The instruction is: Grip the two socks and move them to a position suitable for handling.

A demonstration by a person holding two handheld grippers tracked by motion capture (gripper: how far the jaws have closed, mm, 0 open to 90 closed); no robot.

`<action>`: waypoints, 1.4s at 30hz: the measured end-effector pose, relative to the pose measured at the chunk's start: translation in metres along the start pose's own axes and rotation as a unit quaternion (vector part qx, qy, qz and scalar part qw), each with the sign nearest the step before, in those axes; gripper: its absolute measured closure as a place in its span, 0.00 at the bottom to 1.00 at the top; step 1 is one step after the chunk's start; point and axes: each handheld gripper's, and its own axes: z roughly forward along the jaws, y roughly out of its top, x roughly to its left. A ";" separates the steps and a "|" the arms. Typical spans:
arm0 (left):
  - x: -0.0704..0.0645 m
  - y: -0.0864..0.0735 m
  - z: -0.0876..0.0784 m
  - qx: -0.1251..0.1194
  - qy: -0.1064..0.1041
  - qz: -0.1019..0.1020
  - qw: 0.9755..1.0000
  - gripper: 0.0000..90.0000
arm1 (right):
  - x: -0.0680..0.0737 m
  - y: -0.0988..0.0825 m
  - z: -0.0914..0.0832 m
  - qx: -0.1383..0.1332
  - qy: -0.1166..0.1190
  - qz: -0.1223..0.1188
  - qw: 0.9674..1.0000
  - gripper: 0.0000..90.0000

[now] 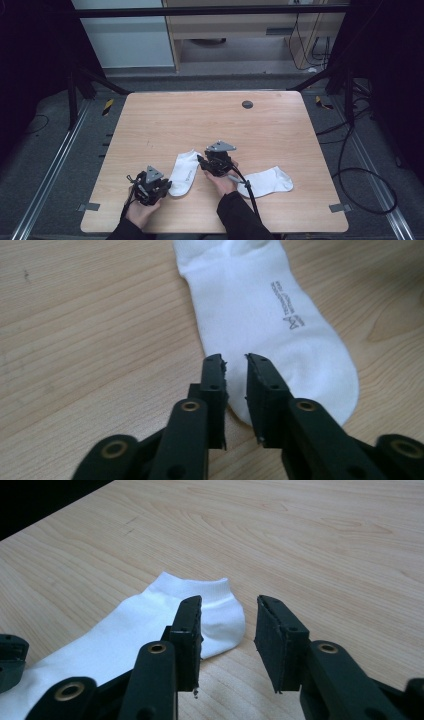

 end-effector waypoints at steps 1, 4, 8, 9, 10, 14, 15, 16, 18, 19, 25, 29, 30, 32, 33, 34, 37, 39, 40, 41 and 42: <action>0.000 0.000 -0.002 -0.005 0.003 -0.005 1.000 0.77 | -0.001 0.000 0.000 0.002 0.004 0.003 1.000 0.68; -0.002 -0.001 -0.006 -0.008 0.009 -0.020 1.000 0.68 | -0.004 0.001 0.006 0.022 0.009 -0.009 1.000 0.65; -0.008 -0.006 -0.009 0.012 0.014 -0.021 1.000 0.65 | -0.004 0.003 0.015 0.029 0.013 -0.014 0.999 0.66; -0.009 -0.008 -0.008 0.019 0.014 -0.022 0.999 0.65 | -0.004 0.004 0.017 0.032 0.013 -0.017 0.999 0.67; -0.010 -0.008 -0.007 0.026 0.014 -0.023 0.999 0.65 | -0.003 0.004 0.020 0.037 0.012 -0.018 0.999 0.67; -0.010 -0.009 -0.002 0.043 0.010 -0.024 0.999 0.72 | -0.002 0.003 0.030 0.047 0.010 -0.022 0.999 0.71; -0.010 -0.009 -0.002 0.043 0.010 -0.024 0.999 0.74 | -0.001 0.002 0.031 0.049 0.010 -0.024 0.998 0.72; -0.011 -0.009 0.000 0.047 0.010 -0.025 0.999 0.77 | 0.000 0.001 0.033 0.054 0.008 -0.027 0.998 0.74; -0.011 -0.008 0.000 0.050 0.011 -0.025 0.998 0.81 | -0.001 0.000 0.035 0.059 0.007 -0.030 0.998 0.78; -0.011 -0.008 0.001 0.050 0.011 -0.025 0.998 0.84 | -0.001 0.000 0.035 0.065 0.007 -0.028 0.997 0.82; -0.012 -0.006 0.001 0.052 0.013 -0.026 0.998 0.98 | -0.002 0.001 0.028 0.071 0.013 -0.018 0.997 0.97; -0.009 -0.004 -0.002 0.039 0.015 -0.029 0.999 0.99 | -0.002 0.001 0.013 0.060 0.016 -0.019 0.998 0.97; -0.008 -0.003 -0.004 0.034 0.016 -0.030 0.999 0.99 | -0.002 0.001 0.008 0.058 0.014 -0.024 0.998 0.97; -0.006 0.000 -0.007 0.024 0.019 -0.026 0.999 0.99 | -0.001 -0.003 -0.001 0.055 0.018 -0.027 0.998 0.97; -0.005 0.002 -0.008 0.021 0.023 -0.020 0.999 0.99 | -0.001 -0.005 -0.006 0.055 0.017 -0.028 0.998 0.97; -0.005 0.003 -0.008 0.020 0.027 -0.016 0.999 0.99 | 0.000 -0.008 -0.011 0.056 0.016 -0.030 0.998 0.97; -0.002 0.006 -0.006 0.019 0.031 -0.010 0.999 0.99 | 0.002 -0.014 -0.024 0.057 0.020 -0.030 0.998 0.97; -0.001 0.008 -0.005 0.020 0.036 -0.005 0.999 0.99 | 0.003 -0.016 -0.028 0.055 0.023 -0.029 0.998 0.97; 0.001 0.010 -0.002 0.021 0.038 -0.002 0.999 0.99 | 0.006 -0.021 -0.034 0.049 0.028 -0.027 0.998 0.97; 0.002 0.011 0.000 0.022 0.040 -0.002 0.999 0.99 | 0.007 -0.023 -0.037 0.049 0.028 -0.026 0.998 0.97; 0.004 0.013 0.001 0.021 0.041 -0.002 0.999 0.99 | 0.007 -0.026 -0.039 0.049 0.030 -0.024 0.998 0.97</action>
